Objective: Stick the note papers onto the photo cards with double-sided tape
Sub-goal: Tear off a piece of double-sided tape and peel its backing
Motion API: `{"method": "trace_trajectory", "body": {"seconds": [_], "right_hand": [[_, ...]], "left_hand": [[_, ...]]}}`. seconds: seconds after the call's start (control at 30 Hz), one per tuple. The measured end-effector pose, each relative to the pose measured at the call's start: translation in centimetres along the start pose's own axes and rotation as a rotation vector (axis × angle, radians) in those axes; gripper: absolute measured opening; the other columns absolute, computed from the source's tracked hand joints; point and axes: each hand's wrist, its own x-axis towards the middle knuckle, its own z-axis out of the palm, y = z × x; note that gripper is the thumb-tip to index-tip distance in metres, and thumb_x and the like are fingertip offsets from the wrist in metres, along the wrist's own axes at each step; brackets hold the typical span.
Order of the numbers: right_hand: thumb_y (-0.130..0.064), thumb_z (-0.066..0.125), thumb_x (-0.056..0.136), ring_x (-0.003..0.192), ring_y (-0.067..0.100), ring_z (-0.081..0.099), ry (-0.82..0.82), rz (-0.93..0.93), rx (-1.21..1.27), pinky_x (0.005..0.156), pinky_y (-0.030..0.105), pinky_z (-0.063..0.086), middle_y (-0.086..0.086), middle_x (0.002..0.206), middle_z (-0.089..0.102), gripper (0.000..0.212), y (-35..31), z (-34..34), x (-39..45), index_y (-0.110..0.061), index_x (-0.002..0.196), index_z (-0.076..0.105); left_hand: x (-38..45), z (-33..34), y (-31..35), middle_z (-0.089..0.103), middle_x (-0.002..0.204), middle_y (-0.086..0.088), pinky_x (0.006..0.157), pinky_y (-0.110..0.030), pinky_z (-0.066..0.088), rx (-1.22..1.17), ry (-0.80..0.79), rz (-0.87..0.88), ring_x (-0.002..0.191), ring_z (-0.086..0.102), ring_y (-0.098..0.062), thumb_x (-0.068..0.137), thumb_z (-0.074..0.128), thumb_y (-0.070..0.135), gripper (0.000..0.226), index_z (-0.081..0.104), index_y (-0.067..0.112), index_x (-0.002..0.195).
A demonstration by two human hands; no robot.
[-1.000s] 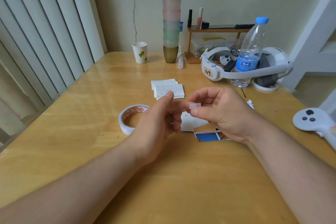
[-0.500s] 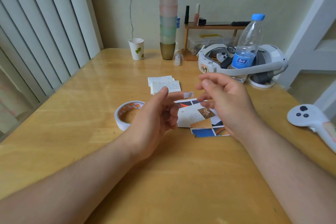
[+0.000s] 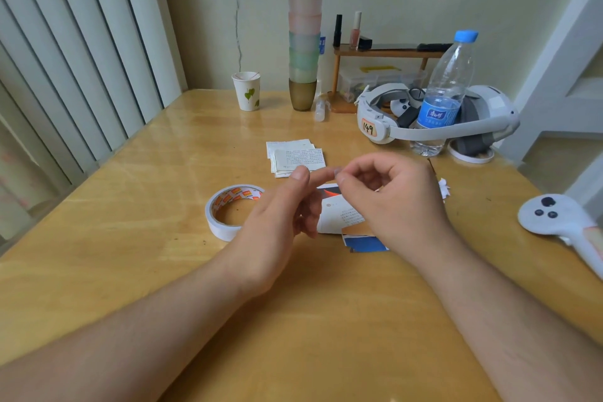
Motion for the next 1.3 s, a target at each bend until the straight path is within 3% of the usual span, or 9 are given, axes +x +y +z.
{"method": "trace_trajectory", "body": {"seconds": [0.2, 0.3, 0.37, 0.43, 0.5, 0.63, 0.77, 0.97, 1.3], "right_hand": [[-0.021, 0.078, 0.087, 0.061, 0.002, 0.065, 0.007, 0.058, 0.033, 0.063, 0.025, 0.050, -0.013, 0.069, 0.074, 0.011, 0.24, 0.18, 0.05, -0.028, 0.078, 0.078], [-0.022, 0.077, 0.088, 0.065, 0.005, 0.068, 0.022, 0.067, 0.034, 0.064, 0.029, 0.055, -0.013, 0.070, 0.075, 0.011, 0.11, 0.21, 0.08, -0.029, 0.079, 0.079], [-0.022, 0.077, 0.088, 0.067, 0.006, 0.070, 0.023, 0.080, 0.045, 0.066, 0.033, 0.058, -0.013, 0.071, 0.075, 0.012, 0.07, 0.25, 0.07, -0.030, 0.079, 0.079], [-0.021, 0.078, 0.088, 0.068, 0.009, 0.071, 0.016, 0.101, 0.069, 0.068, 0.038, 0.061, -0.011, 0.072, 0.076, 0.011, 0.07, 0.29, 0.03, -0.029, 0.080, 0.080], [-0.020, 0.077, 0.088, 0.071, 0.012, 0.073, 0.014, 0.118, 0.089, 0.073, 0.045, 0.063, -0.010, 0.074, 0.076, 0.011, 0.03, 0.31, 0.00, -0.028, 0.082, 0.080], [-0.021, 0.077, 0.088, 0.073, 0.015, 0.074, 0.018, 0.140, 0.114, 0.076, 0.051, 0.063, -0.008, 0.074, 0.077, 0.011, -0.07, 0.37, 0.00, -0.029, 0.081, 0.081], [-0.024, 0.075, 0.088, 0.076, 0.019, 0.075, -0.001, 0.169, 0.130, 0.077, 0.054, 0.062, -0.006, 0.077, 0.078, 0.012, 0.06, 0.46, -0.03, -0.034, 0.084, 0.080], [-0.024, 0.075, 0.086, 0.073, 0.024, 0.074, 0.027, 0.167, 0.130, 0.073, 0.055, 0.062, -0.004, 0.074, 0.076, 0.012, 0.10, 0.72, 0.06, -0.034, 0.082, 0.078], [-0.018, 0.070, 0.090, 0.074, 0.032, 0.070, 0.012, 0.113, 0.167, 0.072, 0.053, 0.060, -0.002, 0.070, 0.072, 0.016, -0.09, 0.84, 0.03, -0.029, 0.079, 0.074]], "left_hand": [[-0.35, -0.06, -0.26, 0.052, 0.082, 0.007, 0.088, -0.034, 0.043, 0.350, 0.024, 0.147, 0.086, 0.053, -0.015, 0.101, 0.031, 0.063, 0.048, 0.060, 0.053, 0.137], [-0.53, -0.03, -0.11, 0.058, 0.089, 0.012, 0.097, -0.039, 0.046, 0.498, 0.036, 0.220, 0.090, 0.054, -0.015, 0.105, 0.029, 0.056, 0.047, 0.069, 0.040, 0.123], [-0.49, -0.07, -0.17, 0.055, 0.081, 0.013, 0.101, -0.042, 0.047, 0.559, 0.055, 0.245, 0.091, 0.055, -0.017, 0.106, 0.029, 0.054, 0.046, 0.063, 0.025, 0.116], [-0.41, -0.24, -0.29, 0.048, 0.078, 0.007, 0.092, -0.033, 0.046, 0.624, 0.063, 0.236, 0.090, 0.053, -0.017, 0.105, 0.028, 0.055, 0.054, 0.065, 0.025, 0.132], [-0.44, -0.36, -0.32, 0.048, 0.083, 0.002, 0.084, -0.023, 0.040, 0.688, 0.061, 0.232, 0.091, 0.052, -0.015, 0.104, 0.027, 0.054, 0.059, 0.051, 0.033, 0.153], [-0.70, -0.20, 0.02, 0.045, 0.088, 0.009, 0.079, -0.010, 0.033, 0.800, 0.065, 0.255, 0.093, 0.051, -0.007, 0.101, 0.030, 0.052, 0.060, 0.037, 0.037, 0.159], [-0.68, -0.14, 0.05, 0.043, 0.095, 0.015, 0.077, -0.011, 0.035, 0.944, 0.071, 0.267, 0.090, 0.048, -0.002, 0.100, 0.038, 0.051, 0.063, 0.035, 0.038, 0.161], [-0.75, 0.11, 0.30, 0.045, 0.104, 0.012, 0.078, -0.028, 0.049, 1.037, 0.080, 0.272, 0.089, 0.048, -0.006, 0.098, 0.046, 0.049, 0.065, 0.035, 0.038, 0.161], [-0.85, 0.58, 0.17, 0.042, 0.093, 0.017, 0.073, -0.015, 0.038, 0.873, 0.091, 0.260, 0.090, 0.049, 0.003, 0.098, 0.048, 0.048, 0.063, 0.039, 0.038, 0.160]]}}
